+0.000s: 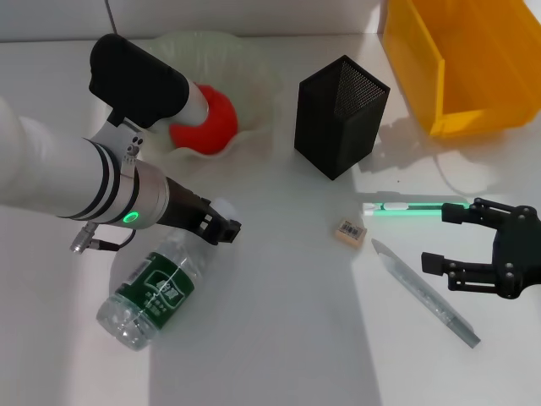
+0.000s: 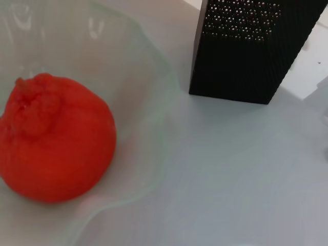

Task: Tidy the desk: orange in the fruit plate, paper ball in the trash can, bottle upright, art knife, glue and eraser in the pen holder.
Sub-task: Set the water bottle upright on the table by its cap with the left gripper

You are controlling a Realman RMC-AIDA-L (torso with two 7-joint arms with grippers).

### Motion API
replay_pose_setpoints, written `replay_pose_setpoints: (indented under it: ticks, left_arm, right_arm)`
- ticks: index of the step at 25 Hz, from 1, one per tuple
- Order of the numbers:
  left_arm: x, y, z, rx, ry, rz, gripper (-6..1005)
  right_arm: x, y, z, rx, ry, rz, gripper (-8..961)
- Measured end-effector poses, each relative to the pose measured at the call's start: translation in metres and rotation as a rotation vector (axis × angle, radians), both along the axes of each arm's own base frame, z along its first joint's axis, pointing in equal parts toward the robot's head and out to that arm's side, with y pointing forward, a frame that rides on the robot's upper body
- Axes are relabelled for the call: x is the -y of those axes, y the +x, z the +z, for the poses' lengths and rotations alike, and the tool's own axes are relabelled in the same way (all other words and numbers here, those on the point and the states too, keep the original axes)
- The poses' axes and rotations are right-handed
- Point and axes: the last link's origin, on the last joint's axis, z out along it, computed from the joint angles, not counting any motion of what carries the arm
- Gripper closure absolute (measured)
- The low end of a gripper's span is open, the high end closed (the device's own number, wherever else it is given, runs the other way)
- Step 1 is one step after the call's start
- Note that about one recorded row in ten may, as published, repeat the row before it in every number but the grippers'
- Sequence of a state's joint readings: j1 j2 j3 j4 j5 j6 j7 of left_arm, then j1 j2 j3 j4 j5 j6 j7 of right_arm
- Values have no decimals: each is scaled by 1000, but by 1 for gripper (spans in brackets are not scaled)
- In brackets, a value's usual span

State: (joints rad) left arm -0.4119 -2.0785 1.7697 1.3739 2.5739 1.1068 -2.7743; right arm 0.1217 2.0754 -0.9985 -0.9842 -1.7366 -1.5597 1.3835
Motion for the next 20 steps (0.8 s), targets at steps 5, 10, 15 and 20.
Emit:
replay_pose_setpoints:
  ticks: [5, 10, 15, 20]
  left_arm:
    - [1, 4, 2, 2, 1, -14, 505]
    - [5, 15, 14, 22, 32, -67, 556]
    - [14, 22, 34, 40, 71, -152, 556]
    - [26, 19, 67, 81, 141, -197, 557]
  right_arm:
    - [0, 0, 0, -2, -1, 0, 112]
    - [0, 0, 1, -6, 5, -4, 112]
    - [0, 1, 3, -11, 11, -7, 112]
    - [-1, 0, 3, -11, 10, -5, 113]
